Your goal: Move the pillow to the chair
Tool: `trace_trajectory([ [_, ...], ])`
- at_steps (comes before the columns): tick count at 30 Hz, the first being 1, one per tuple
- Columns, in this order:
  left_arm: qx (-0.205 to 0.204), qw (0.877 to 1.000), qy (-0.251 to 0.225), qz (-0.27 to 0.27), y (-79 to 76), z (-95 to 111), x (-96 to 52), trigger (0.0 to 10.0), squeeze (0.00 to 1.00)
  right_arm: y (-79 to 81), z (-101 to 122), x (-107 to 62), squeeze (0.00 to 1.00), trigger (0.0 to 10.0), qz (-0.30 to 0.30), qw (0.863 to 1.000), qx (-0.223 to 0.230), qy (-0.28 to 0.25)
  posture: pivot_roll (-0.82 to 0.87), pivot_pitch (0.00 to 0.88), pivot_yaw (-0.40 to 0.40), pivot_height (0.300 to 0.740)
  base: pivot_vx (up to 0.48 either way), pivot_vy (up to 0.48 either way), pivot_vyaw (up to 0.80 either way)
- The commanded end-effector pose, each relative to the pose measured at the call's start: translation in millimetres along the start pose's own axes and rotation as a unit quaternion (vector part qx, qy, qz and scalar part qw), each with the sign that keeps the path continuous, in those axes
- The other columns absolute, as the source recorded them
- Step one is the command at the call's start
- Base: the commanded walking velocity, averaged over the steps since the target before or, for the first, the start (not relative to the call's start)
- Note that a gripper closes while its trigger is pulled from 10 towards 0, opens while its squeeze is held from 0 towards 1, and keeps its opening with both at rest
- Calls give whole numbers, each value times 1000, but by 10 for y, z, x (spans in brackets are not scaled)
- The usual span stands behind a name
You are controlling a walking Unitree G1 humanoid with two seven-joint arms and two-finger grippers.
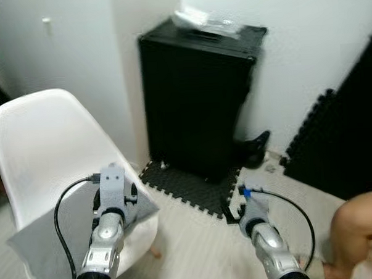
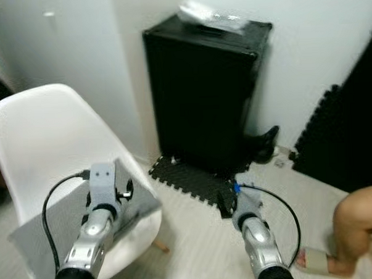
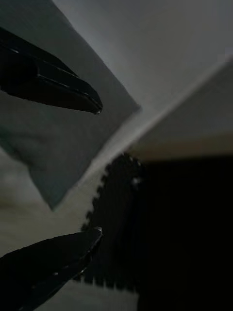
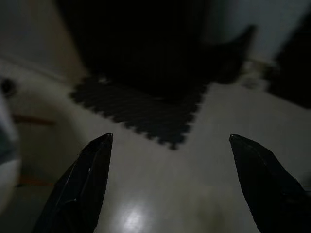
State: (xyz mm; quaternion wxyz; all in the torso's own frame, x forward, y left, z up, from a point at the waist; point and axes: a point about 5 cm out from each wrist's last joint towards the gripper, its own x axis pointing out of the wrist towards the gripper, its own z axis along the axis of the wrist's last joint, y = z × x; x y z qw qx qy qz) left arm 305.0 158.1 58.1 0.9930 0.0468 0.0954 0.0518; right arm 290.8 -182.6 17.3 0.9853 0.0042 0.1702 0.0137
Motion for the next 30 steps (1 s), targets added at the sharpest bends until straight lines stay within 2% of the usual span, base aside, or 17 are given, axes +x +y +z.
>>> trace_trajectory([
  [1, 13, 1000, 27, 6, 52, -140, -42, 10000, 0, 18, -79, -20, 0, 10000, -1, 1000, -2, 14, -5, 98, -21, 740, 0, 0, -800],
  [12, 2, 999, 34, 1, 33, -152, -42, 10000, 0, 14, -151, -23, 0, 10000, -6, 1000, -8, 29, 5, 92, -19, 740, 0, 0, -800],
  [30, 17, 1000, 25, -4, 10, -103, -9, 10000, 0, 11, -182, -19, 0, 10000, -16, 999, -9, 34, 8, 87, -12, 740, 0, 0, -800],
])
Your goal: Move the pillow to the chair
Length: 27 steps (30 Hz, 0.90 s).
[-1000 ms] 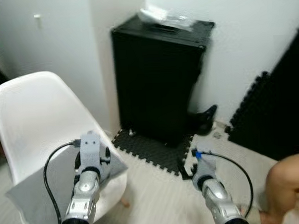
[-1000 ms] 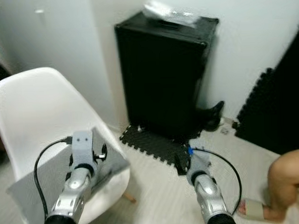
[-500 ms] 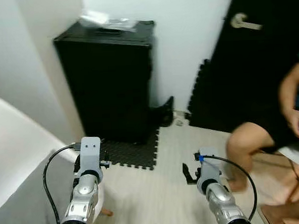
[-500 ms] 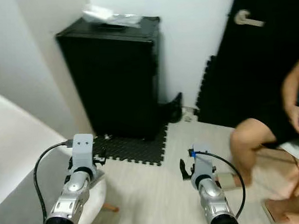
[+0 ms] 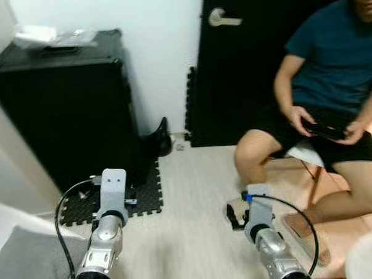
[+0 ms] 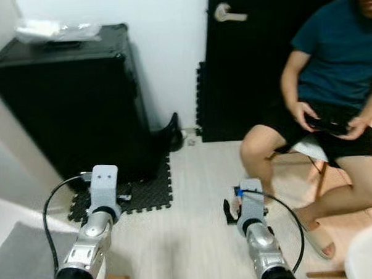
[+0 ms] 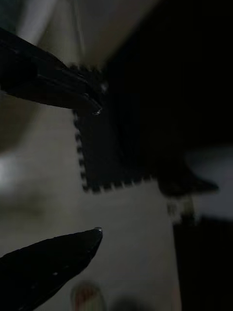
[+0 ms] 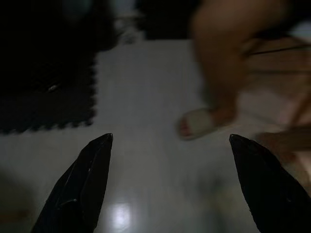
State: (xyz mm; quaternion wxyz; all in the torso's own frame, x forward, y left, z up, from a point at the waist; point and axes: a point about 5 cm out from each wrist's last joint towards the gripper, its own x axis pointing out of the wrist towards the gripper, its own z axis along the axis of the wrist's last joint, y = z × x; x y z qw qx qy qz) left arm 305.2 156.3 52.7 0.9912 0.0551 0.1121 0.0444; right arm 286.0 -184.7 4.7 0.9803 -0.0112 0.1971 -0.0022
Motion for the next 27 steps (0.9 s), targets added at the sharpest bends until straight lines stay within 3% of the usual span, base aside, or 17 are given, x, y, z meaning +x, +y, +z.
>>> trace_trajectory([
  [1, 7, 1000, 9, 4, 31, -54, -18, 10000, 0, 34, -48, -13, 0, 10000, 2, 1000, 3, 6, 9, 87, -13, 740, 0, 0, -800],
  [27, -14, 1000, -1, -2, 27, -24, -26, 10000, 0, 108, -82, -1, 0, 10000, 20, 1000, -4, 17, 16, 93, -9, 740, 0, 0, -769],
])
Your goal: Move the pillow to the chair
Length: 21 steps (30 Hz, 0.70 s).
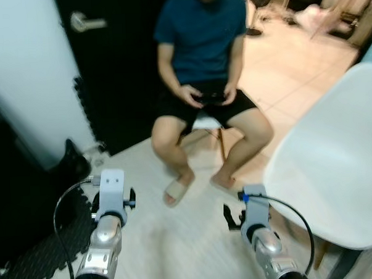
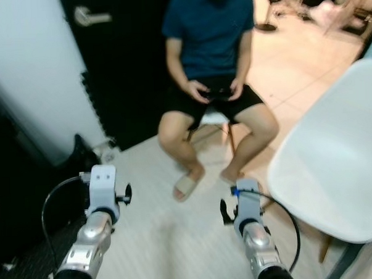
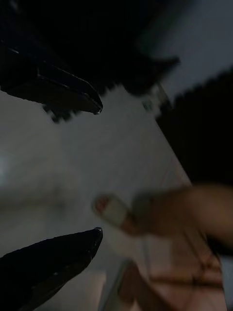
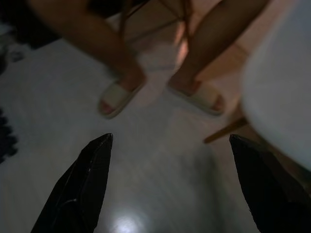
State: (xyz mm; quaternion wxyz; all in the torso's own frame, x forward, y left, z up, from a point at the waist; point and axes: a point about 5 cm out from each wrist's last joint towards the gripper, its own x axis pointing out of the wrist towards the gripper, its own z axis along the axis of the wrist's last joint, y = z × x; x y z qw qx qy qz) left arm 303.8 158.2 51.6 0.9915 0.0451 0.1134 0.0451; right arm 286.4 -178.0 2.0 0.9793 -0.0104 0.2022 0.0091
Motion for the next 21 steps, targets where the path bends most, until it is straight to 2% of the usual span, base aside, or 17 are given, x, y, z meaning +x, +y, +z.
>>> trace_trajectory([
  [1, -4, 1000, -3, -2, 9, -9, -16, 10000, 0, 41, -60, -13, 0, 10000, 9, 1000, -2, 12, 16, 93, -9, 740, 0, 0, 0],
  [3, -3, 1000, -6, -1, 2, 1, -22, 10000, 0, 75, -90, -16, 0, 10000, 20, 999, -19, 23, 16, 96, -10, 740, 0, 0, 0],
  [16, -15, 1000, -14, -7, -1, 9, -44, 10000, 0, 90, -91, -19, 0, 10000, 22, 999, -17, 20, 16, 98, -8, 740, 0, 0, 0],
  [21, -20, 1000, -17, -8, 12, 19, -40, 10000, 0, 103, -86, -15, 0, 10000, 23, 999, -19, 19, 17, 97, -8, 740, 260, 0, 0],
])
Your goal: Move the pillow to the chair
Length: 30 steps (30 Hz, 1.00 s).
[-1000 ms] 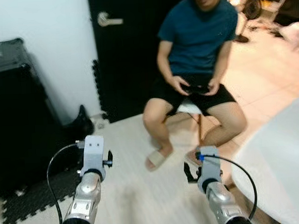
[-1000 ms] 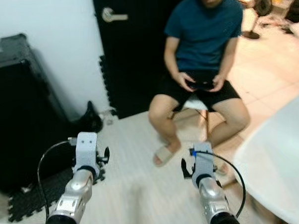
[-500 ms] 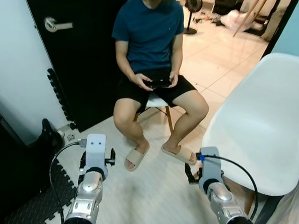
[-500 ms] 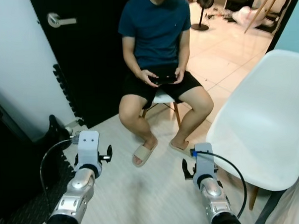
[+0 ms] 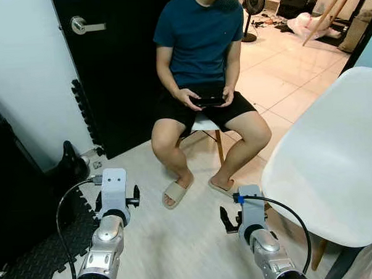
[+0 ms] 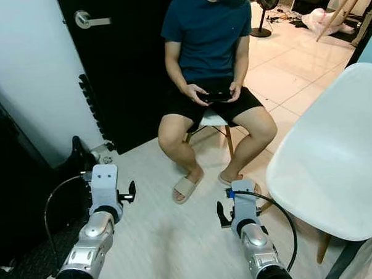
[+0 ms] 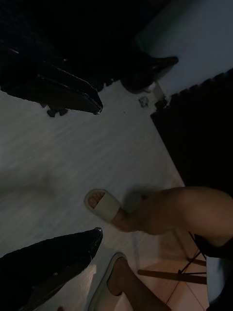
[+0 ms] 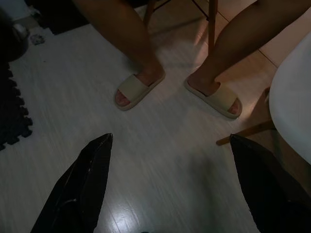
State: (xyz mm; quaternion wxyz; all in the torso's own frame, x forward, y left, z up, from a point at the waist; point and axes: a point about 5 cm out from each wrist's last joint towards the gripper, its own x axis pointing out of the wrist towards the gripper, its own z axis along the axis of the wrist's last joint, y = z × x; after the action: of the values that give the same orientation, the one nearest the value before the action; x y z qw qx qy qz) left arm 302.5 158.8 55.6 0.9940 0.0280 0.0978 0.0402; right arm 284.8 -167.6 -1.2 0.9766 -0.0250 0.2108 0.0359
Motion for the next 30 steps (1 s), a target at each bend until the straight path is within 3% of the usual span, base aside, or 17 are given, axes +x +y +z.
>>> trace_trajectory([
  [1, -3, 1000, -1, -2, 1, -16, -20, 10000, 0, 1, -54, -14, 0, 10000, 0, 1000, 1, 10, 17, 97, -8, 740, 266, 0, 0],
  [19, -2, 1000, -5, -9, -8, 7, -7, 10000, 0, 7, -34, -9, 0, 10000, -2, 1000, 0, 3, 18, 73, -2, 740, 266, 0, 0],
  [30, 10, 1000, 6, -12, -42, -24, 5, 10000, 0, -16, -57, -21, 0, 10000, -11, 1000, 17, 3, 17, 79, 8, 740, 0, 0, 0],
])
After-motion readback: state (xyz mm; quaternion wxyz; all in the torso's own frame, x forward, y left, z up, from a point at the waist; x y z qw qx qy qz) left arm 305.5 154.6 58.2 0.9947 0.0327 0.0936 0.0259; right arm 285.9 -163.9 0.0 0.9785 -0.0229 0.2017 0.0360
